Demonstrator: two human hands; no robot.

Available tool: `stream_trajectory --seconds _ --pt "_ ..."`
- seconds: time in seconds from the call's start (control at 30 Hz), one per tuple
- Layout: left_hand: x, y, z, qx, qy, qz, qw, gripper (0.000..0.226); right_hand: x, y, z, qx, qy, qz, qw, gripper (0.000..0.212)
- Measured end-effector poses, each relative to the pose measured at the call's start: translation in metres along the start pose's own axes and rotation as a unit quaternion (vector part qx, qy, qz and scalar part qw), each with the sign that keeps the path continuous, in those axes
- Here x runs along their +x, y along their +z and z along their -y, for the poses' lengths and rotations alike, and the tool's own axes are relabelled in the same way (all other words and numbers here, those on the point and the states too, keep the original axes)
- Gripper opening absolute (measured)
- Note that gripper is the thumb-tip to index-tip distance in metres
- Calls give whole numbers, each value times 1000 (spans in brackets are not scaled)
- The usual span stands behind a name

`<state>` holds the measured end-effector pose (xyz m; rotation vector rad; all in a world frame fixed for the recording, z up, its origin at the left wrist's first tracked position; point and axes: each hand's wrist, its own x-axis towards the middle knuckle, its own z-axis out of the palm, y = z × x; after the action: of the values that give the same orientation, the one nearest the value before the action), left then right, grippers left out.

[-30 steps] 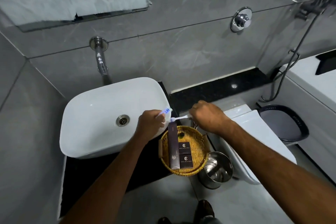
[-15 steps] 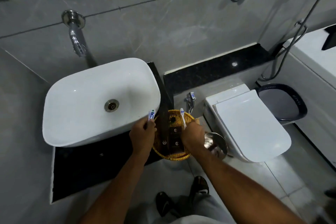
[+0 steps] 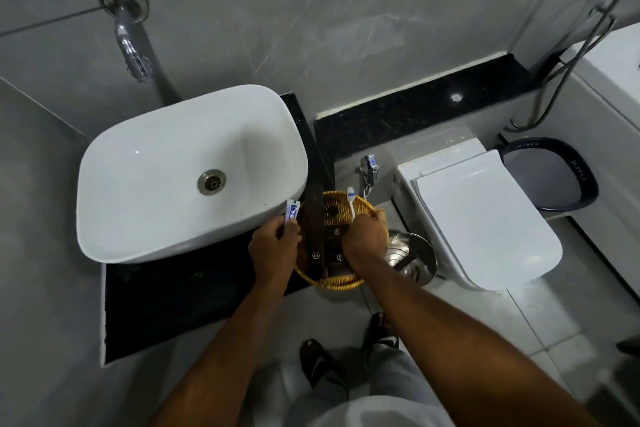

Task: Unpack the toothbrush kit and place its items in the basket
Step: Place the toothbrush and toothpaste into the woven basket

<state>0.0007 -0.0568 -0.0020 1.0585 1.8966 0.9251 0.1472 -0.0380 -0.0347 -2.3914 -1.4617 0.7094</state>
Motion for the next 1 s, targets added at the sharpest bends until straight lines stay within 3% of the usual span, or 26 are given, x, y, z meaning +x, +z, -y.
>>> stream_trajectory --seconds 0.2,0.3,0.37,0.43,0.5,0.57,0.7,0.77,0.9,1.0 --pt "1 3 -4 4 11 41 999 17 -1 -15 0 64 20 -6 998 26" --pt "4 2 -8 52 41 152 986 22 5 -39 1 85 -86 -31 992 15" --pt "7 4 -14 86 50 223 970 27 11 -61 4 122 -160 26 979 5" --pt "10 10 -23 112 68 262 956 28 19 -81 5 135 -181 119 967 14" --pt "11 17 -30 133 99 274 947 26 26 -94 5 108 -186 163 963 13" --pt "13 26 -33 166 144 272 937 28 28 -101 -1 96 -184 164 964 3" --pt "12 40 -24 216 227 226 922 40 22 -100 -21 133 -175 118 968 20" --pt "7 42 -13 244 268 179 915 49 13 -94 -35 115 -205 46 971 22" --pt "-10 36 16 294 305 111 899 55 -11 -67 -61 -21 -306 -93 947 6" --pt "-16 30 38 349 310 101 878 58 -22 -40 -71 33 -253 -88 963 6"
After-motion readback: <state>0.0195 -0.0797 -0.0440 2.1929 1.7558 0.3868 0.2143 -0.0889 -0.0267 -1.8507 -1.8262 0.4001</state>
